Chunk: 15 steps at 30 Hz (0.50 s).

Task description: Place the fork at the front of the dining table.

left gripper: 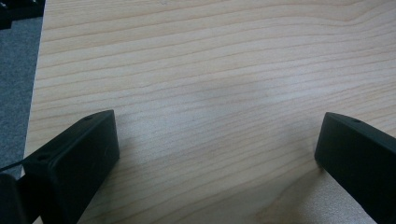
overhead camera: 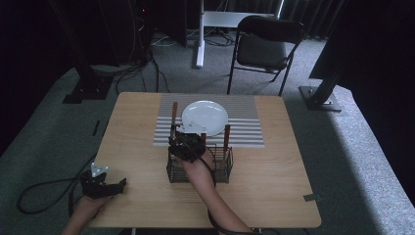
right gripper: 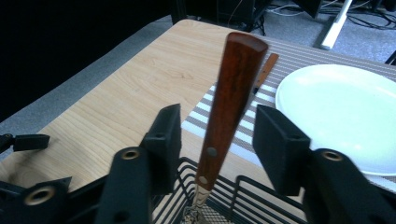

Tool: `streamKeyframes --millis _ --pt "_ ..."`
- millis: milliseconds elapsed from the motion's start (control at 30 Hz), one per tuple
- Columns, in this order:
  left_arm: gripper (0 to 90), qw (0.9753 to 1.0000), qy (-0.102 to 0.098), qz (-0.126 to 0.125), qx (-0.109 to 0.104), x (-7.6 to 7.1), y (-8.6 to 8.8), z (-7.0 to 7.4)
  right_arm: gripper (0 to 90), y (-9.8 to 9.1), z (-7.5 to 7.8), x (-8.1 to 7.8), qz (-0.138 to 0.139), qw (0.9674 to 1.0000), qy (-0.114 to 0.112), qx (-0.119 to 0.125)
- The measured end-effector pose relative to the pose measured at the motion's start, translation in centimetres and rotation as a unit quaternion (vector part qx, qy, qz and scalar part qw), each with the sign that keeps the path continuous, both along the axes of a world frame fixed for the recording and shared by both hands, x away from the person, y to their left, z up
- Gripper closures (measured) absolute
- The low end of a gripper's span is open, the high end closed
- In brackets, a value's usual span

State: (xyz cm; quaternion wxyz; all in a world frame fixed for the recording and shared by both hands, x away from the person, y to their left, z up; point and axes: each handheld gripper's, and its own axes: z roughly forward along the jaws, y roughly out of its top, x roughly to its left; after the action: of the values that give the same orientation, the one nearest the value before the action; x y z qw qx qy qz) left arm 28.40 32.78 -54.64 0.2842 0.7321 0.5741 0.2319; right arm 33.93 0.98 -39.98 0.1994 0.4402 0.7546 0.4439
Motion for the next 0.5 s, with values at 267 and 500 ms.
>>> streamKeyframes --millis 267,500 --pt "0.0 1.0 0.0 0.0 0.0 0.0 0.0 0.0 62.1 0.9 -1.1 0.2 -0.01 0.9999 0.012 -0.004" --pt "0.0 1.0 -0.001 0.0 0.0 0.0 0.0 0.0 70.7 1.2 -1.4 -0.4 -0.018 0.9995 -0.006 -0.026"
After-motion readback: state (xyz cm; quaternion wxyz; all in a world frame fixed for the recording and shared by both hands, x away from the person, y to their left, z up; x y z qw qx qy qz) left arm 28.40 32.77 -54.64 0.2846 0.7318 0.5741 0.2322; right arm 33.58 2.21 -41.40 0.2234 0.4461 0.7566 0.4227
